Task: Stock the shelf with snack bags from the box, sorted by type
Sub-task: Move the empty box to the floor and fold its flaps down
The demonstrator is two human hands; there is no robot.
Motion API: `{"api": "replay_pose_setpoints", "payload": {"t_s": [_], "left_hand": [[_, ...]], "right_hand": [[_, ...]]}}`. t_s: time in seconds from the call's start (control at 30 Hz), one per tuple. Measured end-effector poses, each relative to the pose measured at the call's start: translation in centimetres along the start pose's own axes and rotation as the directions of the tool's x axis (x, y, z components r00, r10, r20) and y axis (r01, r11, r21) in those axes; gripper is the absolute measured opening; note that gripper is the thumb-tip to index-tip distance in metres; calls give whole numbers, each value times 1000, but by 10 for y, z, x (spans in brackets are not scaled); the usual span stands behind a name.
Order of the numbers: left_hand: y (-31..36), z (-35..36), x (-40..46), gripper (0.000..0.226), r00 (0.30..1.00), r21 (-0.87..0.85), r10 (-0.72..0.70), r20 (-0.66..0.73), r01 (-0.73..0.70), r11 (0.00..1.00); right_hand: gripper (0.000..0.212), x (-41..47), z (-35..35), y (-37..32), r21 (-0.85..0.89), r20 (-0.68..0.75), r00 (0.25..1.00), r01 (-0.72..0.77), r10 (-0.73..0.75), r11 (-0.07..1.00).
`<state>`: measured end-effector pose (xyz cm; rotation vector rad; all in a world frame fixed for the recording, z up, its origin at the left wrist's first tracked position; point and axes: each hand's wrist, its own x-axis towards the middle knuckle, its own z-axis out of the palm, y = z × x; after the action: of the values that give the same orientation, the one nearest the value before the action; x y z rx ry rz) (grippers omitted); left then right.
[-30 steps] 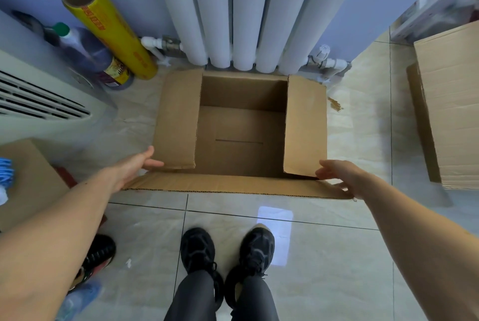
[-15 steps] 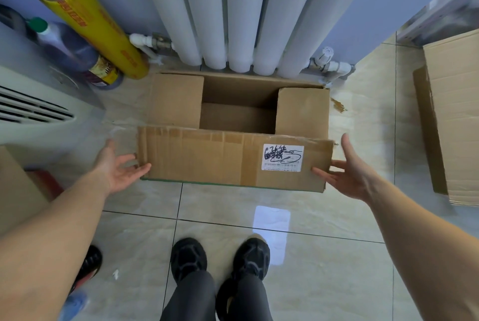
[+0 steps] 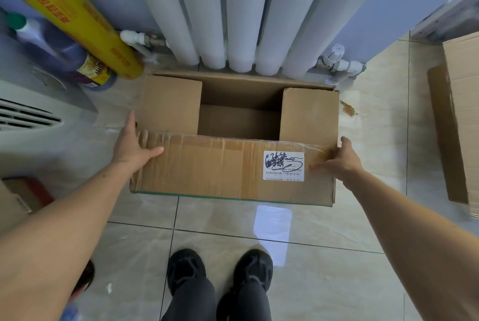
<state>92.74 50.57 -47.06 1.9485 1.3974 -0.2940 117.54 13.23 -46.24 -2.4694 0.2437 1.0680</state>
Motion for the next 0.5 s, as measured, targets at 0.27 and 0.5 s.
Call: {"api": "replay_pose_setpoints", "payload": {"t_s": [0.27, 0.5], "left_hand": [[-3, 2, -26, 115, 972, 327, 1, 236, -80, 942], [-11, 11, -26, 131, 960, 412, 71, 270, -182, 893]], "right_hand": [[107, -21, 6, 9, -261, 170, 980, -58, 104, 964], [126, 4, -6, -32, 273, -48, 999, 10, 3, 962]]}}
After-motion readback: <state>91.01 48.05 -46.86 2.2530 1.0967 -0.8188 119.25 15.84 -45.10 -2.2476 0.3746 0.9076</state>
